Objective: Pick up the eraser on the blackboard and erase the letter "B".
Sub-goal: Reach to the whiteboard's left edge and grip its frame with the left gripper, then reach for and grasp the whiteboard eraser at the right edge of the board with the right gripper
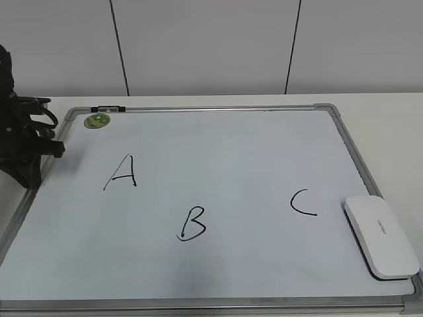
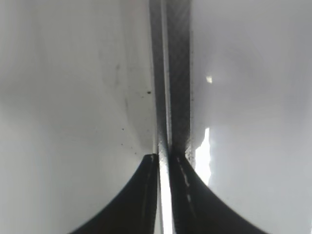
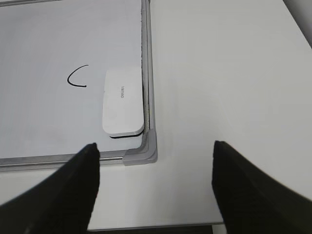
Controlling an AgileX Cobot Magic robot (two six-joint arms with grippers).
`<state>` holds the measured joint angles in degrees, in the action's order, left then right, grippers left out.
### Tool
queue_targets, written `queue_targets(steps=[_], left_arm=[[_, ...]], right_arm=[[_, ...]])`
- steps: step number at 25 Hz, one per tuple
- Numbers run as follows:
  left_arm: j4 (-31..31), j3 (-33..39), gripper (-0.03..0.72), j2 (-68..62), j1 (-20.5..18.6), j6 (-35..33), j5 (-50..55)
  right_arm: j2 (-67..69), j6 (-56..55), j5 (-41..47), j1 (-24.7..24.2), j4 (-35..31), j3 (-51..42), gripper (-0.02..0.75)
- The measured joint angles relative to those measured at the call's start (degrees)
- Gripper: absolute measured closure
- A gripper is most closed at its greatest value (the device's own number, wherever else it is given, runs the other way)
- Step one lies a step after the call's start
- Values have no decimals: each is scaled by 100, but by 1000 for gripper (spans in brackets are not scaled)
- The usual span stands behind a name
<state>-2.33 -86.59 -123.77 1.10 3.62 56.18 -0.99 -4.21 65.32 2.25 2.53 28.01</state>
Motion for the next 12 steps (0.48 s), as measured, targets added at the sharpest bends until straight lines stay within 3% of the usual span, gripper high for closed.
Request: queue_targets(steps=[12], left_arm=[[69,-16,660,-13,-10,41,10]], right_arm=[[0,0,13,0,-83,0,199]])
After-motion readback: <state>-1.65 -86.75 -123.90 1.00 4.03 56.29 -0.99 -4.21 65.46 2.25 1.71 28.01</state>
